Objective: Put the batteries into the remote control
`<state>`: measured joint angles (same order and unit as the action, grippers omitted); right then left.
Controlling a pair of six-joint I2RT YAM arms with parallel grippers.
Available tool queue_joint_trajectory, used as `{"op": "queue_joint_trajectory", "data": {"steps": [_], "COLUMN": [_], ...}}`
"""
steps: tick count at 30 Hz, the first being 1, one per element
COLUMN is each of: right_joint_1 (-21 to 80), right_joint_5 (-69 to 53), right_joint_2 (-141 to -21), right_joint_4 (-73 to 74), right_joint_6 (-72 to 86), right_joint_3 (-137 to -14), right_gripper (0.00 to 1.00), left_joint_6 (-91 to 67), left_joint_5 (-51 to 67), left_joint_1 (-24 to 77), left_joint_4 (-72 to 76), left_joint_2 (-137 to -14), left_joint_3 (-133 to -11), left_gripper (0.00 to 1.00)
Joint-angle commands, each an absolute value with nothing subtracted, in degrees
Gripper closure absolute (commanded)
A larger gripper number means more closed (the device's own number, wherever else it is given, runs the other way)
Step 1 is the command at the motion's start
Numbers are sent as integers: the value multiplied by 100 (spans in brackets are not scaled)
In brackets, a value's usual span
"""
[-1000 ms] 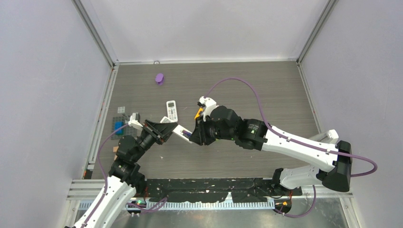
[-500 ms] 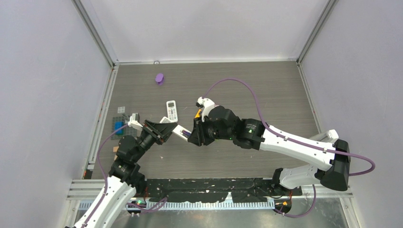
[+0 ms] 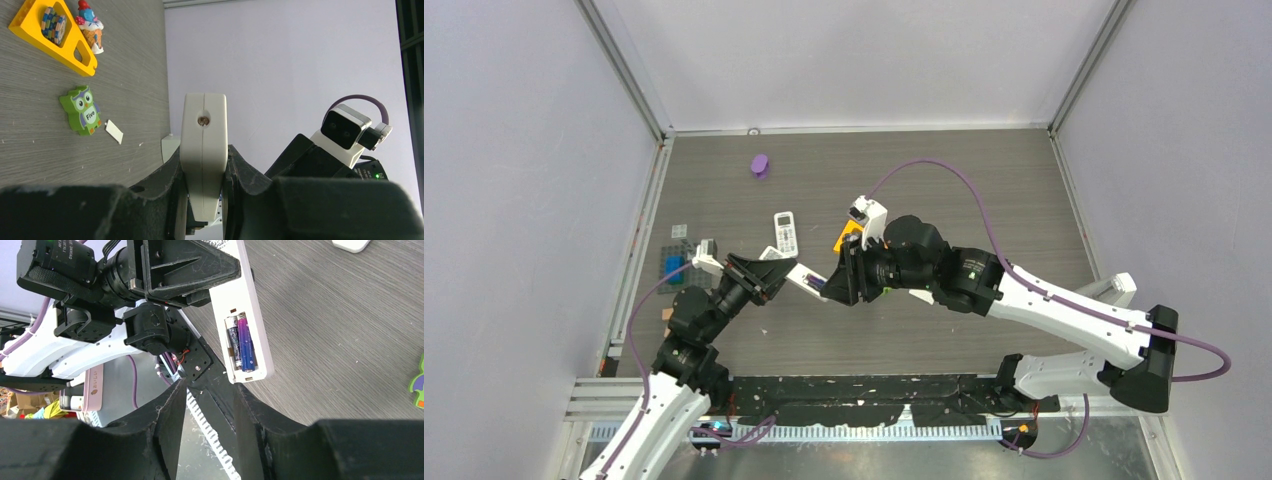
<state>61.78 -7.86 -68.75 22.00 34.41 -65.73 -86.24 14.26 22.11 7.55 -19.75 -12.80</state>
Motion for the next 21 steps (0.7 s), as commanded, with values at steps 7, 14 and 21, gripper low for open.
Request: {"op": "queue_joint_trajectory", "data": {"steps": [7, 14, 21], "right_joint_1": [6153, 6149, 6148], "right_joint_5": [-665, -538, -397], "right_joint_2": [-7114, -7238, -7253], "right_joint_4": [1998, 1995, 2028], "right_joint_6": [3420, 3420, 3437], "right_joint_3": [-6646, -6680, -6678], "right_gripper": [69, 72, 72], "left_joint_6": [-8509, -8508, -8491], "left_joint_5": [1398, 1444, 1457], "left_joint_1": [2219, 2219, 2218], "left_joint_4": [851, 883, 896], "left_joint_2": [-1898, -1894, -1888], "left_joint_3": [-1336, -1323, -1327], "left_gripper": [100, 100, 100]}}
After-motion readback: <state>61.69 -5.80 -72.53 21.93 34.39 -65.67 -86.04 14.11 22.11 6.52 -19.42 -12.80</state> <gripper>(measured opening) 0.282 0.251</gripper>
